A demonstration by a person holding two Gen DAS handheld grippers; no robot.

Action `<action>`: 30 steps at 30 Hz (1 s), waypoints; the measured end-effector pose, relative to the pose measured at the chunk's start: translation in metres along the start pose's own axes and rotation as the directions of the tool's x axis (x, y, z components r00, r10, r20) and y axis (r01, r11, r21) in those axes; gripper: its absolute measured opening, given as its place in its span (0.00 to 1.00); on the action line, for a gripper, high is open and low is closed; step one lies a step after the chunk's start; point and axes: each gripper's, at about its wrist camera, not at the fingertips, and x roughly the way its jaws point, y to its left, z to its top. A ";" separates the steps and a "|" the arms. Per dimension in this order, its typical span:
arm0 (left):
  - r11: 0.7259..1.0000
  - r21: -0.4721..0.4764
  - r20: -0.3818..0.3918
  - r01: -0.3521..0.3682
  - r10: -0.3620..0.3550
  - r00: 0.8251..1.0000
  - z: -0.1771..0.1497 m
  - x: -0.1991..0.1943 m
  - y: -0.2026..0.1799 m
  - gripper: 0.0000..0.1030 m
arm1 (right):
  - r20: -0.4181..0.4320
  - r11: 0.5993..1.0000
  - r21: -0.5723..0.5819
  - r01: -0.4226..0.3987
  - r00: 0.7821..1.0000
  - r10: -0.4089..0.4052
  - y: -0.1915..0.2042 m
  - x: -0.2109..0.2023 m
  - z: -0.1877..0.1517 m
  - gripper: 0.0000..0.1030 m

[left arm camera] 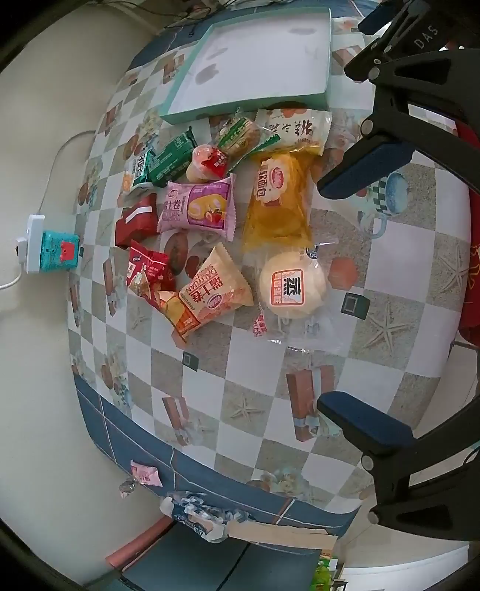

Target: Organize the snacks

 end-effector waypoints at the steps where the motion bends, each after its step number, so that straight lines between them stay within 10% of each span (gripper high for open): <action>1: 1.000 -0.004 0.003 -0.002 0.002 1.000 -0.001 -0.005 -0.002 1.00 | 0.000 1.000 -0.001 0.000 1.000 0.000 0.000 0.000 0.000 1.00; 30: 1.000 -0.013 0.020 -0.006 0.006 1.000 -0.010 -0.006 -0.003 1.00 | 0.002 1.000 -0.006 0.003 1.000 -0.003 0.000 0.001 0.000 1.00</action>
